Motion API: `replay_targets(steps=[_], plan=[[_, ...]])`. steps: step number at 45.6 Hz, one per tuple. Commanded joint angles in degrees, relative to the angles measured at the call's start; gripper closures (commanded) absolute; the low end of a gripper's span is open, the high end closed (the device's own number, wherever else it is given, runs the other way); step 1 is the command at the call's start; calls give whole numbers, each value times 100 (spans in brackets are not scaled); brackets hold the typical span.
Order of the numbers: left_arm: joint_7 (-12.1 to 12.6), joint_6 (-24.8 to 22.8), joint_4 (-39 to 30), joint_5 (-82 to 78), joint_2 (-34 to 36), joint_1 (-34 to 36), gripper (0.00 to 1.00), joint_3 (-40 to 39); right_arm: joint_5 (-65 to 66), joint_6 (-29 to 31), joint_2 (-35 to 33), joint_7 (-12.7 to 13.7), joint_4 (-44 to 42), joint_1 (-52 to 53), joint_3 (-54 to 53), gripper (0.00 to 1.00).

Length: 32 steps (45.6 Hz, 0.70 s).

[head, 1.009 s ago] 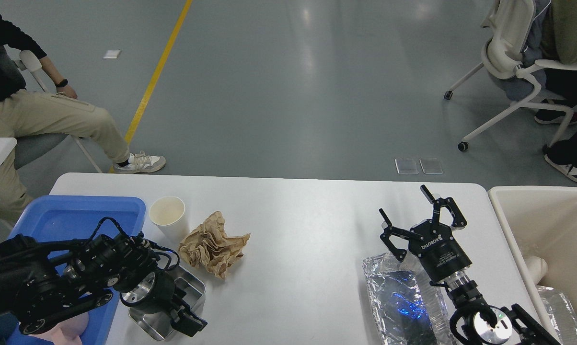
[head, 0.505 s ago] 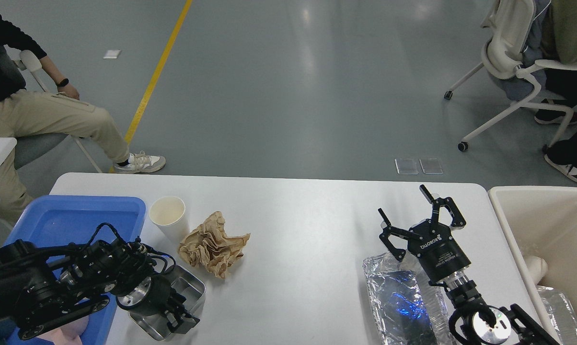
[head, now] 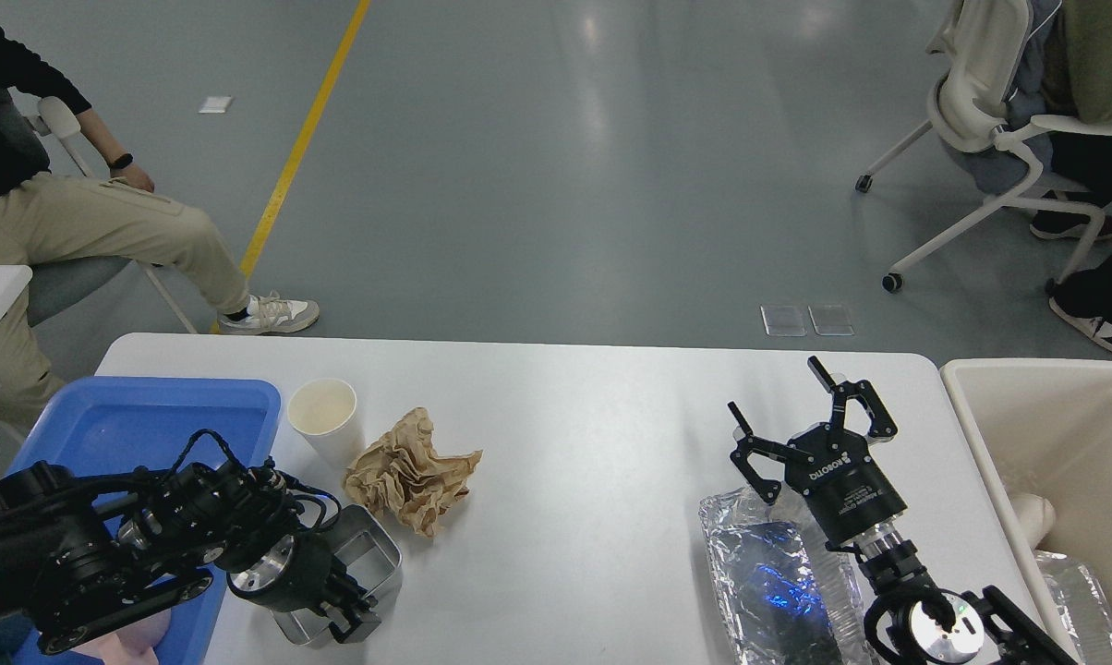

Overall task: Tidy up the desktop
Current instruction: 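Move the left gripper to the small metal tray and grasp its rim, then lift the metal tray with the left gripper toward the blue tray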

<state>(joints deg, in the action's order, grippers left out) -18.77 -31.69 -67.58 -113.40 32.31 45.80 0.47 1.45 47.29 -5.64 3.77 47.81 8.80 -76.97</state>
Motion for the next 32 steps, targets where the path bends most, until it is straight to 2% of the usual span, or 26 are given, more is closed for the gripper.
replay_targets(steps=[1, 17, 32], plan=[[-74, 66, 0, -60, 12, -9, 100, -3, 4, 0, 1, 1, 0, 17, -2, 0], [-276, 111, -141, -95, 100, -9, 100, -82, 4, 0, 1, 1, 0, 34, -2, 0], [-302, 84, -985, -86, 575, 43, 100, -179, 4, -9, 45, 1, -8, 52, 6, 0]])
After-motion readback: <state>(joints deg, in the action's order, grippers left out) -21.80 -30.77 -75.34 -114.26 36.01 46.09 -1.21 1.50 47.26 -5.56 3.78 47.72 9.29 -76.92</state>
